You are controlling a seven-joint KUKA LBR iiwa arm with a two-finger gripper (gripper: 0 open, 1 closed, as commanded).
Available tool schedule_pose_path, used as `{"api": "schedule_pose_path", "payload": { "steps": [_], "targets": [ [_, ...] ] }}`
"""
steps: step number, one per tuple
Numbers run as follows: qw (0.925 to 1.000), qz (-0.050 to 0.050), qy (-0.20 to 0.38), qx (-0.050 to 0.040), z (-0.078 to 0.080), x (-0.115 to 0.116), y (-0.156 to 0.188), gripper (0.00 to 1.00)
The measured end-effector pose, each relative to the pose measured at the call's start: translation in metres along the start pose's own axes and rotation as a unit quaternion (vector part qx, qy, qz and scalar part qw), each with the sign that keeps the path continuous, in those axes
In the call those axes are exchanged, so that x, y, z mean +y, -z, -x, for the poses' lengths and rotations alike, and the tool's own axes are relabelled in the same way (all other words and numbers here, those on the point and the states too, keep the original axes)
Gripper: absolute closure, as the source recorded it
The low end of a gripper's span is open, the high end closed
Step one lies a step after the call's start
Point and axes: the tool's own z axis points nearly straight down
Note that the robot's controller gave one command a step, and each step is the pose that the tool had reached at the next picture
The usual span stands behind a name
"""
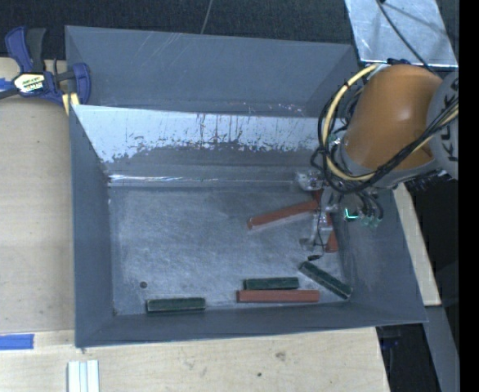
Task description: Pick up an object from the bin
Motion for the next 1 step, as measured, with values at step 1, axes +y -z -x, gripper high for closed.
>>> {"api": "schedule_pose_path", "payload": {
  "steps": [1],
  "targets": [
    [1.0, -0.001, 0.001, -0.0041, -0.0075, 0.0112, -0.0411, 0.0]
  ]
}}
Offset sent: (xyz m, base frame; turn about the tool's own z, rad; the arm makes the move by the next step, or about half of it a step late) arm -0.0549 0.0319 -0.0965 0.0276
